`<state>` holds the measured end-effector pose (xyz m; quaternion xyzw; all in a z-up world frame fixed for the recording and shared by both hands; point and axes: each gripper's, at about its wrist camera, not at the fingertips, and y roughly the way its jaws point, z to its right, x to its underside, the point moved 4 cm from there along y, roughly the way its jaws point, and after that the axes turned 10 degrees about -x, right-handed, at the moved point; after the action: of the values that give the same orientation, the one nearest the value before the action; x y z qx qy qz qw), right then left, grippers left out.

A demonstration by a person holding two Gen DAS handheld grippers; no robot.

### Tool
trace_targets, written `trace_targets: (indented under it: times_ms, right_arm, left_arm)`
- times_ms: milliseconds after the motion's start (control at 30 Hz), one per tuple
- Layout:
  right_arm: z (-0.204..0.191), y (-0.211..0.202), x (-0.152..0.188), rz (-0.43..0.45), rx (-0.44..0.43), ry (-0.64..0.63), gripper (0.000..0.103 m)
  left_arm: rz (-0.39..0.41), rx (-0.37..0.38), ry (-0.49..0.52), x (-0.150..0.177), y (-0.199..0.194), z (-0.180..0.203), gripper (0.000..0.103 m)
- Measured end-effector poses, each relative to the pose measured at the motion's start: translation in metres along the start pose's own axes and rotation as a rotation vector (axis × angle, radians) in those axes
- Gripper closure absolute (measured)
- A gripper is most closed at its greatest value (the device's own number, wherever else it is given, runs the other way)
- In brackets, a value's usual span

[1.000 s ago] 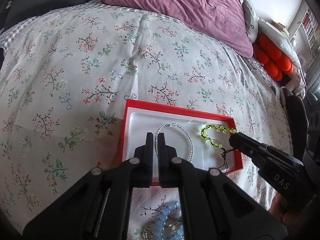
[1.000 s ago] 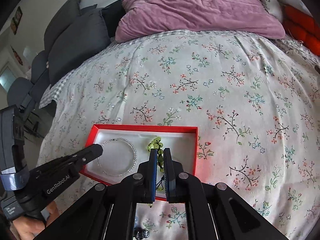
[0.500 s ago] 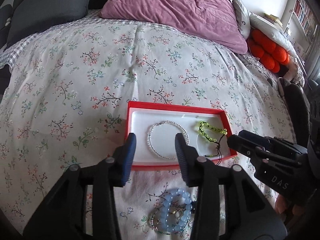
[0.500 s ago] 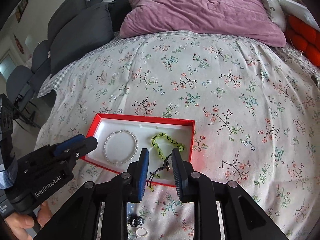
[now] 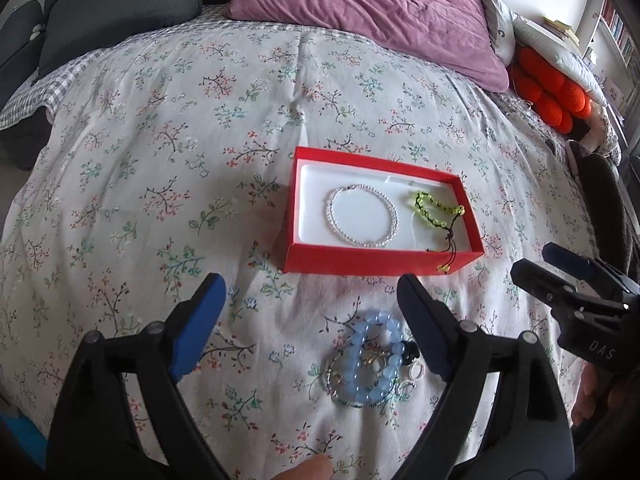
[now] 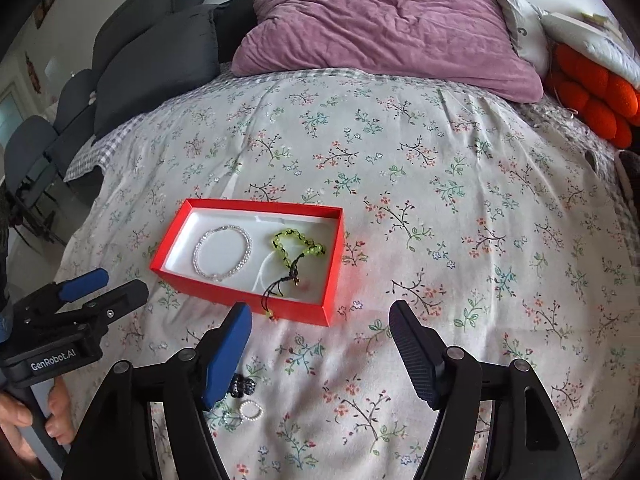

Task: Organize jewelry
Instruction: 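Lift both open tools away from the red box, then grasp the light blue bead bracelet with the right tool and lift it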

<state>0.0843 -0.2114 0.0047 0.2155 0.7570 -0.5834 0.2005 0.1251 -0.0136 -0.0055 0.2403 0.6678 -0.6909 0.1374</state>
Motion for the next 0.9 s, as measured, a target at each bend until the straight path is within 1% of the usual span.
trace_targets:
  times_ms: [100, 233, 433, 533, 600, 700, 800, 900]
  right_arm:
    - [-0.003, -0.003, 0.008, -0.017, -0.002, -0.003, 0.025]
    - [-0.007, -0.004, 0.016, -0.031, -0.014, 0.001, 0.022]
    - [-0.008, 0.000, 0.027, -0.045, -0.028, 0.026, 0.022]
    - [-0.005, 0.007, 0.034, -0.085, -0.039, 0.052, 0.021]
    - [-0.003, 0.012, 0.040, -0.116, -0.044, 0.064, 0.021]
    - [0.001, 0.018, 0.048, -0.146, -0.031, 0.070, 0.021]
    - [0.003, 0.022, 0.055, -0.169, -0.030, 0.071, 0.021]
    - [0.004, 0.026, 0.060, -0.191, -0.025, 0.068, 0.021]
  left_arm:
    - [-0.007, -0.018, 0.007, 0.008, -0.001, -0.003, 0.008]
    - [-0.008, -0.039, 0.021, 0.016, -0.004, -0.006, 0.005]
    - [-0.052, -0.019, 0.021, 0.030, -0.004, -0.014, 0.004]
    - [-0.077, -0.015, 0.013, 0.037, 0.000, -0.021, 0.003]
    - [-0.080, -0.012, 0.012, 0.042, 0.001, -0.025, 0.002]
    - [-0.087, -0.024, 0.024, 0.049, 0.004, -0.032, 0.001]
    - [-0.111, -0.016, 0.032, 0.057, 0.010, -0.037, 0.001]
    - [-0.125, -0.019, 0.077, 0.065, 0.016, -0.037, 0.001]
